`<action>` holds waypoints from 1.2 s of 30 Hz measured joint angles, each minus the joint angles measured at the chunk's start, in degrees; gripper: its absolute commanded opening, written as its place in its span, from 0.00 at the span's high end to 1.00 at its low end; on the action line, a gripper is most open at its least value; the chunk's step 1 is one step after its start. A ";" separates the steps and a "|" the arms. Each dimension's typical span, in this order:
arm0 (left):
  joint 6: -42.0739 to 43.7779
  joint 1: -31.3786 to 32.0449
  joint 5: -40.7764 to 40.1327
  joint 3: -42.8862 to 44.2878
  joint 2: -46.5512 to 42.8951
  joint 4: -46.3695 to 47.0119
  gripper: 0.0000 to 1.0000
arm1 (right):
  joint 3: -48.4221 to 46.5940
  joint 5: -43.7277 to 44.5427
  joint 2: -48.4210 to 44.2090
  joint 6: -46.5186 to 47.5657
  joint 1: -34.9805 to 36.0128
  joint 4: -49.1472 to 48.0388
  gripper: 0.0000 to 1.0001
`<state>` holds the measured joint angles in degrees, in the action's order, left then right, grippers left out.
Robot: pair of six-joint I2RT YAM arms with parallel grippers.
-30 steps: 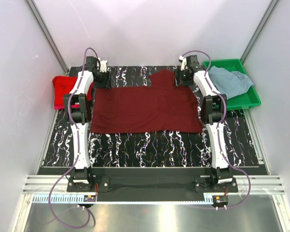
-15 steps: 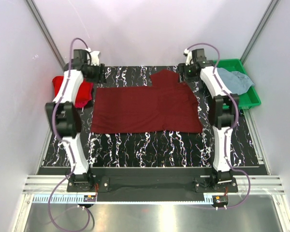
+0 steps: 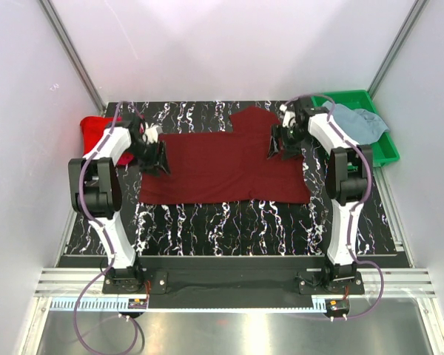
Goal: Fold and stack the t-shirts
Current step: Fold the tshirt
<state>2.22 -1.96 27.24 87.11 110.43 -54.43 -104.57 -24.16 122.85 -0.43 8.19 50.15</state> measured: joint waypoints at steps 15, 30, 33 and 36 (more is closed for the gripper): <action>-1.42 -0.22 -0.61 -4.35 5.88 -0.07 0.44 | -2.73 -0.81 9.03 -2.47 -0.02 0.37 0.29; -3.74 -0.48 -1.46 -5.97 5.84 0.11 0.43 | 1.16 -2.62 7.48 -5.27 -0.44 -1.22 0.28; -3.78 -0.48 -1.86 -7.52 4.72 0.04 0.43 | 1.86 -2.97 7.10 -5.42 -0.44 -0.90 0.28; -3.76 -0.48 -2.45 -9.86 3.17 0.02 0.43 | 3.23 -3.58 6.38 -5.46 -0.44 -0.55 0.28</action>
<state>-1.54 -2.44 24.80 77.25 113.60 -54.41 -101.34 -27.75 129.23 -5.89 7.75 49.60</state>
